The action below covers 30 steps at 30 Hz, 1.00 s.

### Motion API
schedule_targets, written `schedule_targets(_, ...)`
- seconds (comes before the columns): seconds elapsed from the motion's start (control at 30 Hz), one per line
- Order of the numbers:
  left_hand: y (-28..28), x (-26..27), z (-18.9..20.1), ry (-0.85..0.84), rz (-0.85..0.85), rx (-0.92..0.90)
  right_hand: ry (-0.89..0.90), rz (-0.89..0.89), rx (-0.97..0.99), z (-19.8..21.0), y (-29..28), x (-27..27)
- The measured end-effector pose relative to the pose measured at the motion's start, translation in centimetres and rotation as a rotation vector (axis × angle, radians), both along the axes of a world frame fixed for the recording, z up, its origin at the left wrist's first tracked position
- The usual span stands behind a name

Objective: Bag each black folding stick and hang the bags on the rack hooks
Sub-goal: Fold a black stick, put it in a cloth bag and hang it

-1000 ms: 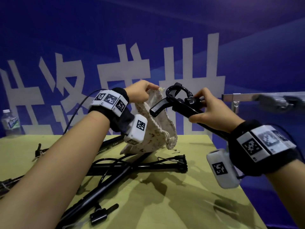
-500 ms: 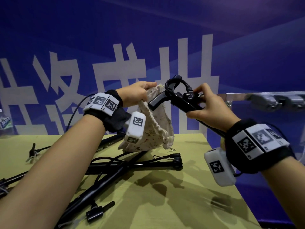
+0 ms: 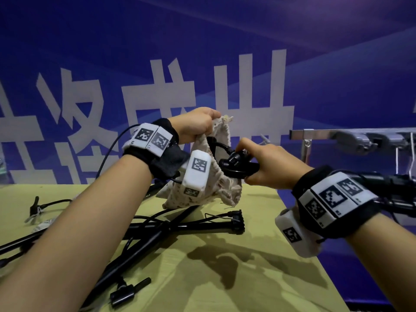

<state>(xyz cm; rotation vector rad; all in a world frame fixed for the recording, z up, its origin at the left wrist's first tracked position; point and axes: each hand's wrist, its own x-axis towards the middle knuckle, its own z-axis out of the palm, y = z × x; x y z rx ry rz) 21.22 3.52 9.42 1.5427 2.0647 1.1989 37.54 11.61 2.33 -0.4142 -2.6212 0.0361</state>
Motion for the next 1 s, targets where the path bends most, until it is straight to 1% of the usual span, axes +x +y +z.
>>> schedule_targets(0.07, 0.4, 1.0, -0.3, -0.001, -0.04, -0.002, -0.023, -0.002, 0.027, -0.2, -0.1, -0.3)
schedule_targets(0.17, 1.3, 2.4, -0.6, 0.028, -0.072, -0.033, -0.065, -0.021, 0.221, -0.8, -0.4, -0.8)
schedule_targets(0.23, 1.8, 3.2, -0.8, 0.033, -0.083, -0.05, -0.143, -0.054, 0.404, -0.9, -0.7, -0.9)
schedule_targets(0.3, 2.1, 3.5, -0.8, 0.033, -0.071, -0.052, -0.257, -0.07, 0.546, -0.8, -1.2, -1.0)
schedule_targets(0.37, 2.2, 3.8, -0.9, 0.042, -0.05, -0.041, -0.326, -0.077, 0.602, -0.7, -1.7, -1.0)
schedule_targets(0.43, 2.1, 4.2, -0.9, 0.036, -0.076, -0.026, -0.378, -0.1, 0.612, -0.7, -1.8, -0.9)
schedule_targets(0.5, 1.7, 4.8, -0.9, 0.028, -0.16, -0.036, -0.402, -0.116, 0.551, -0.7, -1.7, -0.8)
schedule_targets(0.53, 1.5, 4.9, -1.0, 0.031, -0.213, -0.053, -0.375, -0.103, 0.502, -0.8, -1.5, -0.7)
schedule_targets(0.57, 1.3, 5.1, -1.0, 0.036, -0.269, -0.074, -0.326, -0.086, 0.453, -1.0, -1.2, -0.7)
schedule_targets(0.6, 0.9, 5.4, -1.1, 0.036, -0.332, -0.099, -0.227, -0.021, 0.414, -1.2, -0.9, -0.6)
schedule_targets(0.63, 0.7, 5.5, -1.2, 0.018, -0.406, -0.116, -0.131, 0.05, 0.395, -1.5, -0.3, -0.7)
schedule_targets(0.67, 0.5, 5.6, -1.4, -0.02, -0.473, -0.12, -0.071, 0.082, 0.354, -1.7, 0.4, -0.8)
schedule_targets(0.7, 0.4, 5.5, -1.6, -0.06, -0.52, -0.093, -0.065, 0.067, 0.289, -1.8, 0.9, -0.8)
schedule_targets(0.77, 0.1, 5.2, -2.0, -0.063, -0.505, 0.054, -0.117, -0.026, 0.181, -2.1, 1.8, -0.6)
schedule_targets(0.8, 0.0, 4.8, -2.1, -0.021, -0.469, 0.131, -0.134, -0.061, 0.151, -2.3, 2.3, -0.4)
schedule_targets(0.83, -0.2, 4.3, -2.2, 0.045, -0.43, 0.165, -0.13, -0.075, 0.131, -2.4, 2.8, -0.3)
schedule_targets(0.87, -0.5, 3.7, -2.3, 0.141, -0.391, 0.133, -0.11, -0.07, 0.108, -2.6, 3.2, -0.3)
schedule_targets(0.93, -0.9, 3.0, -2.8, 0.42, -0.311, -0.088, -0.061, -0.036, 0.04, -2.4, 3.9, -0.3)
schedule_targets(0.97, -0.9, 3.0, -3.3, 0.605, -0.266, -0.193, -0.051, -0.011, 0.004, -2.4, 4.1, -0.3)
schedule_targets(1.0, -0.9, 3.1, -3.9, 0.805, -0.223, -0.246, -0.046, 0.001, -0.028, -2.3, 4.1, -0.3)
